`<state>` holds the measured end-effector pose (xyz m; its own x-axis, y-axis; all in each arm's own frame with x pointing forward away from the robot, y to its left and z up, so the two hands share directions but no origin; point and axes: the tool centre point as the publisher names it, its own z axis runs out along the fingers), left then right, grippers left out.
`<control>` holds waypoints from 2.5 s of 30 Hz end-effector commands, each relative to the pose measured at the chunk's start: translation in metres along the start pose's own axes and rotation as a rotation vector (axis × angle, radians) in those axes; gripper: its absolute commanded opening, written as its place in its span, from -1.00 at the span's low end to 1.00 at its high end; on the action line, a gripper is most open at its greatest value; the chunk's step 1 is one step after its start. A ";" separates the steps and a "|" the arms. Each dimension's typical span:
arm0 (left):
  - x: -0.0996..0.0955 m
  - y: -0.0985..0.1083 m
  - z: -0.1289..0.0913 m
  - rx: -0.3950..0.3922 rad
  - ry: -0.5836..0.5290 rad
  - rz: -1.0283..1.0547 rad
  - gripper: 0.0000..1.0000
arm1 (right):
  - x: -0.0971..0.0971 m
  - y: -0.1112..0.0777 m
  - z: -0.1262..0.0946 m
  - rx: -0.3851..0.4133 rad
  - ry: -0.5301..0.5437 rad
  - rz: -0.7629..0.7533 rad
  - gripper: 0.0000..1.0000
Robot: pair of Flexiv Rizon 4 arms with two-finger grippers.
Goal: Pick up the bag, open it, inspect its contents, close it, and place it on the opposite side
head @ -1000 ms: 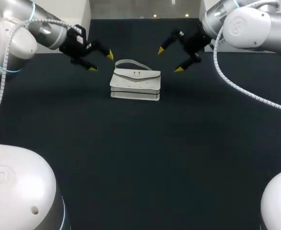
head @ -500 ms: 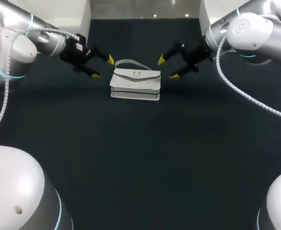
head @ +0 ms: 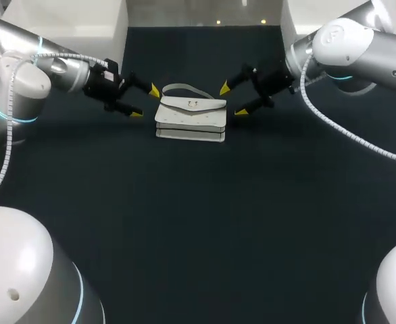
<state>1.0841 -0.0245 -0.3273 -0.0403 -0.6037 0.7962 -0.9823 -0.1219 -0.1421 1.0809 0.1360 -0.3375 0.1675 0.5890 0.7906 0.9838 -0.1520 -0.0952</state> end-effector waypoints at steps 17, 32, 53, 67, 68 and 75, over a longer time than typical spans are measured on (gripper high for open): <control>-0.001 -0.013 0.023 -0.077 0.143 -0.017 0.57 | -0.009 0.009 0.028 0.111 0.041 -0.024 -0.02; -0.001 -0.021 0.040 -0.091 0.200 -0.042 0.22 | -0.006 0.007 0.038 0.138 0.090 -0.019 -0.04; -0.004 -0.029 0.061 -0.102 0.247 -0.086 -0.04 | -0.009 0.008 0.052 0.166 0.122 0.006 -0.04; -0.005 -0.029 0.058 -0.095 0.247 -0.090 -0.80 | -0.007 0.006 0.051 0.160 0.133 0.006 -0.82; -0.005 -0.029 0.058 -0.095 0.246 -0.090 -1.00 | -0.007 0.006 0.051 0.158 0.133 0.006 -1.00; -0.004 -0.026 0.056 -0.091 0.248 -0.080 -1.00 | -0.006 0.007 0.048 0.144 0.136 0.010 -1.00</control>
<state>1.1208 -0.0600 -0.3587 0.0080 -0.3860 0.9225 -0.9960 -0.0854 -0.0271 1.0865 0.1665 -0.3716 0.1756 0.4749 0.8623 0.9832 -0.0409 -0.1777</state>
